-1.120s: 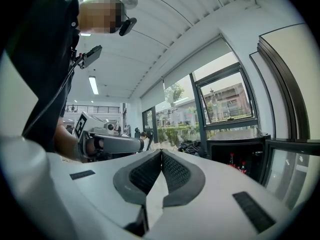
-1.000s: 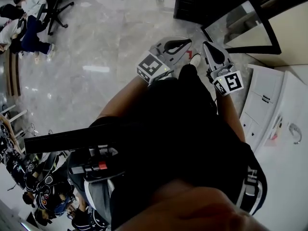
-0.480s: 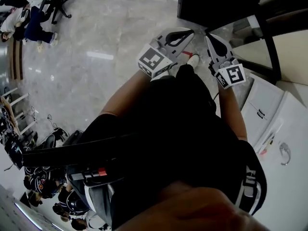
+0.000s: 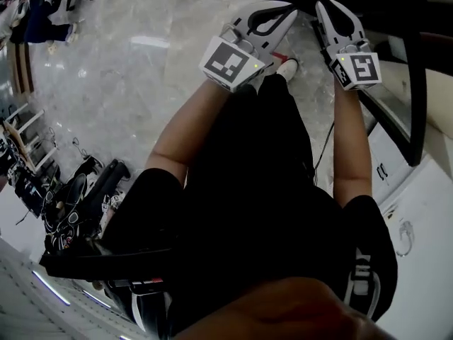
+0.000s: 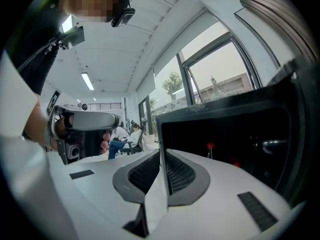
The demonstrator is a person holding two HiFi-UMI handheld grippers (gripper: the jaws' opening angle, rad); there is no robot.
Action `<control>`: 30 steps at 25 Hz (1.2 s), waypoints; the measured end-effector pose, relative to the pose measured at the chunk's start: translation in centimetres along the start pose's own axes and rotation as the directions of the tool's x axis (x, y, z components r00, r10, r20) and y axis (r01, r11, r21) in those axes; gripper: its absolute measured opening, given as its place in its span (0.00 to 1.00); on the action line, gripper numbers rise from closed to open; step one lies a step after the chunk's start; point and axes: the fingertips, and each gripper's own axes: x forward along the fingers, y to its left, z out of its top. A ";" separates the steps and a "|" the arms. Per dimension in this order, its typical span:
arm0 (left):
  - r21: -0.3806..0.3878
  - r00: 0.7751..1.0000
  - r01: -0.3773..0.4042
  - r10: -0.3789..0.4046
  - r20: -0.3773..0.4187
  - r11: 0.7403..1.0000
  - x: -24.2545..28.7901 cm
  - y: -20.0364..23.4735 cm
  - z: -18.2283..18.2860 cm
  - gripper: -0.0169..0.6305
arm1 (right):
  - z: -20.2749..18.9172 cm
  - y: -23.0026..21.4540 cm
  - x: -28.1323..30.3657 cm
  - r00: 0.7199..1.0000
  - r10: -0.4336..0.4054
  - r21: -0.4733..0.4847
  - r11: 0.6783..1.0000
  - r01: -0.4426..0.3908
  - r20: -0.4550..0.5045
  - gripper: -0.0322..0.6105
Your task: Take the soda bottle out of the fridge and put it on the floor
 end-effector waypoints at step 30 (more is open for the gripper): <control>0.012 0.999 -0.039 0.038 0.032 0.999 12.2 12.5 -12.0 0.03 | -10.9 -18.9 17.1 0.953 -0.301 0.033 0.953 0.302 -0.029 0.60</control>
